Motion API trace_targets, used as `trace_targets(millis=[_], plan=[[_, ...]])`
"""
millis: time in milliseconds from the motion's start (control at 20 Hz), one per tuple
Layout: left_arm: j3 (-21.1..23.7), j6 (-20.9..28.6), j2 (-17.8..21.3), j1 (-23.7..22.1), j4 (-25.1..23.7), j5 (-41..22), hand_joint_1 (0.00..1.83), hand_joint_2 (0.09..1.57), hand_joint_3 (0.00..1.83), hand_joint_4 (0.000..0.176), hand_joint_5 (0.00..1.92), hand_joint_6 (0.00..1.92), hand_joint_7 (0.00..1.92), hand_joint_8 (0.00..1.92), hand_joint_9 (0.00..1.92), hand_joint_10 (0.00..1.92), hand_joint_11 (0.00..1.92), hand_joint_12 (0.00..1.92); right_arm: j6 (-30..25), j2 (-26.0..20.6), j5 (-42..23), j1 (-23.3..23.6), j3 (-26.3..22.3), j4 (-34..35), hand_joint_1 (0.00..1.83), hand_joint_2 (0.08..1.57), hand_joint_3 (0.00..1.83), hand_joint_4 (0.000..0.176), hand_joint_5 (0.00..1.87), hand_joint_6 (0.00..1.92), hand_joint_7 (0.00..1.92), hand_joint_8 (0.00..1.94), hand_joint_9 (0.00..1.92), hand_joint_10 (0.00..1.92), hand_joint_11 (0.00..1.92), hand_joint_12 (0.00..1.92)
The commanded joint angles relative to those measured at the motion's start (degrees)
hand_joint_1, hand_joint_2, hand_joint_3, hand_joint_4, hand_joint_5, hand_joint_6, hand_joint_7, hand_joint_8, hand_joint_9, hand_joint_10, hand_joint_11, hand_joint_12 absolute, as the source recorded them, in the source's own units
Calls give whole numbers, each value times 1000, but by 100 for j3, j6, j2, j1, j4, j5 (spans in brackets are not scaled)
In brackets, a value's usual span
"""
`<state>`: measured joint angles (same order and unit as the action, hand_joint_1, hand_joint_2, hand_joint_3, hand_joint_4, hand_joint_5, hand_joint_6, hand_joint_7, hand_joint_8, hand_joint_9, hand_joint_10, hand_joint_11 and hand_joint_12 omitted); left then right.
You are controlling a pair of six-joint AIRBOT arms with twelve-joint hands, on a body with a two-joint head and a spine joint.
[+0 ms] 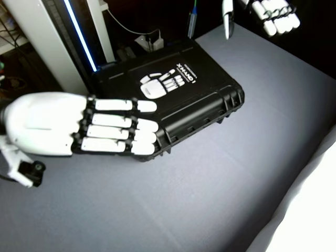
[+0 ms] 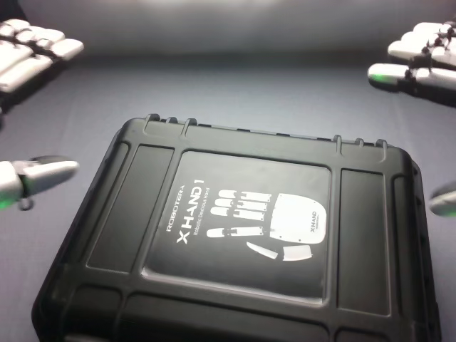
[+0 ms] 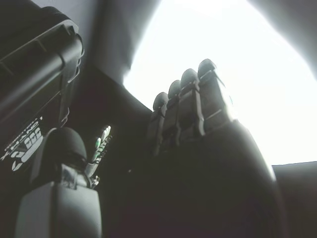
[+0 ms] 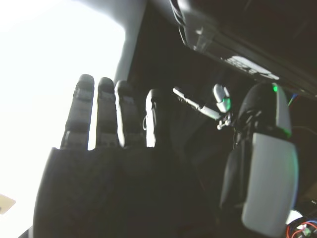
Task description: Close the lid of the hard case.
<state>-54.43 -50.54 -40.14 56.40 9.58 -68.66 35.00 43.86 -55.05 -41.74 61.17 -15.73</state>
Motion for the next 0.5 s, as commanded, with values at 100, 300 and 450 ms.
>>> trace_targets(millis=[100, 300, 450], plan=[[-86, 148, -185, -101, 196, -1392, 228, 1189, 5, 0, 56, 5, 65, 6, 78, 6, 30, 16, -11, 154, -1423, -210, 64, 655, 364, 1030, 23, 97, 0, 0, 0, 0, 0, 0, 0, 0], [-41, 338, -379, -95, 181, -2029, 224, 1191, 1, 0, 26, 7, 28, 6, 32, 2, 0, 0, -11, 304, -2603, -720, -3, 1324, 426, 1062, 12, 96, 0, 0, 0, 0, 0, 0, 0, 0], [-74, 521, -579, -72, 234, -2448, 274, 1169, 0, 0, 37, 6, 40, 5, 27, 0, 0, 0, -11, 469, -3624, -1095, -48, 1858, 402, 1063, 6, 82, 0, 0, 0, 0, 0, 0, 24, 11]])
